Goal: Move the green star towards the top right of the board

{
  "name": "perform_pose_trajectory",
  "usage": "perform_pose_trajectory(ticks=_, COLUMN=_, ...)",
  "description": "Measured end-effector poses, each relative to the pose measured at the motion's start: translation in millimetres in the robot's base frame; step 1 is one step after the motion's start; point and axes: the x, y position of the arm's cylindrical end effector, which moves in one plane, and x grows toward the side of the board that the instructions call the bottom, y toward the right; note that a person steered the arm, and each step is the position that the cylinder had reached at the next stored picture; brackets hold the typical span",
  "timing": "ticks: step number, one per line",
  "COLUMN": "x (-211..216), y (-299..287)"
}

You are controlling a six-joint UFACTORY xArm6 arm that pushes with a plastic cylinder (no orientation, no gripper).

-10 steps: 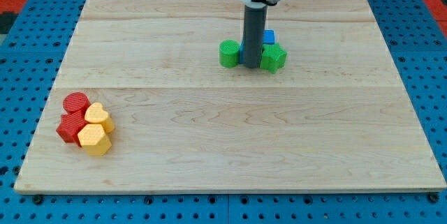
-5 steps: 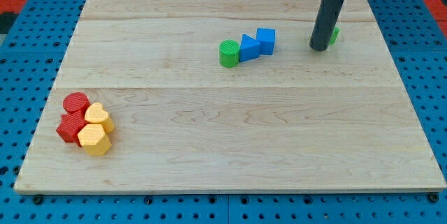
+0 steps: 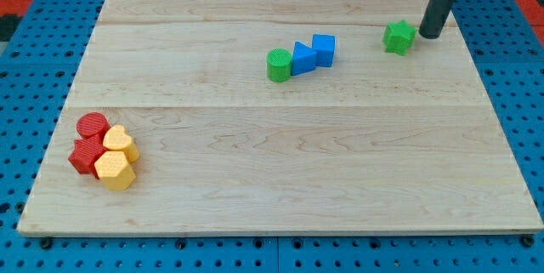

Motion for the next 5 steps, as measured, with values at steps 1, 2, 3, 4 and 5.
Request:
perform_pose_trajectory(ticks=1, x=10, y=-12)
perform_pose_trajectory(ticks=2, x=-23, y=-64)
perform_pose_trajectory(ticks=3, x=-30, y=-66)
perform_pose_trajectory(ticks=4, x=-2, y=-64)
perform_pose_trajectory(ticks=5, x=-5, y=-69)
